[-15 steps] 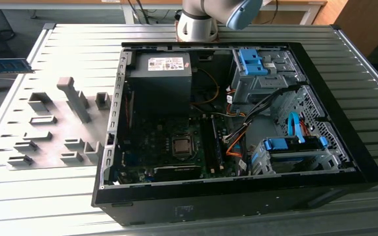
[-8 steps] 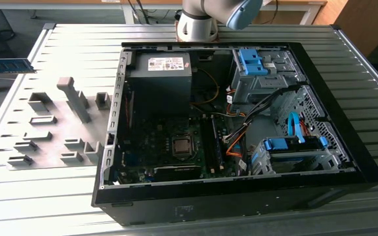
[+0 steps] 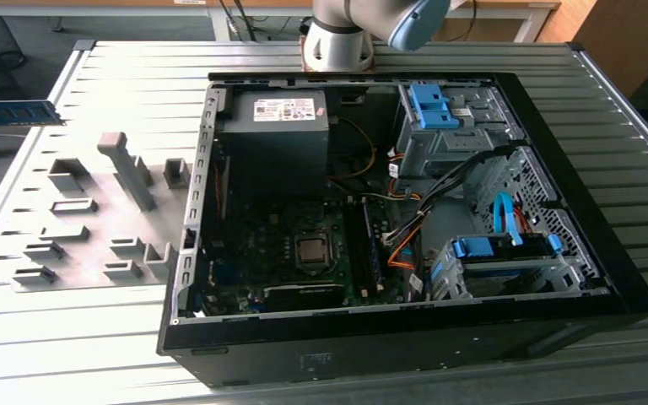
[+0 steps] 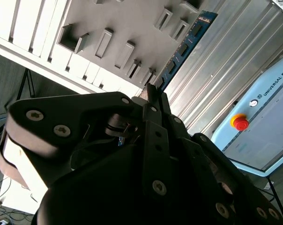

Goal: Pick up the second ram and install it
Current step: 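Pick up the second ram and move it above second insertion slot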

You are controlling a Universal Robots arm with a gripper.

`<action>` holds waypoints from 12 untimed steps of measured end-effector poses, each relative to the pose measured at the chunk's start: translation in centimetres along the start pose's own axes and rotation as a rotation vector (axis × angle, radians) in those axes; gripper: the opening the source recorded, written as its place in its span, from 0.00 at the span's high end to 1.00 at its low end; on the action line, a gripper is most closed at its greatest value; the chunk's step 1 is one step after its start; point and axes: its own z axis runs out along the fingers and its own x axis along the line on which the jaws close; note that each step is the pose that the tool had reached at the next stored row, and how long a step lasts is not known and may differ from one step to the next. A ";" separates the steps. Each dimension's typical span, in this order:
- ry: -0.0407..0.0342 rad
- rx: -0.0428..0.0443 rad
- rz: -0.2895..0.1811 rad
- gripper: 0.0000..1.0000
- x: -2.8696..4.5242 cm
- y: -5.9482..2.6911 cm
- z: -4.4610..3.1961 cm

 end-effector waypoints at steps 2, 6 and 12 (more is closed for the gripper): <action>-0.0001 0.0000 0.000 0.86 0.00 -0.06 0.00; 0.0000 0.0000 0.000 0.86 0.00 -0.16 -0.01; 0.0000 0.0000 0.000 0.86 -0.01 -0.69 -0.01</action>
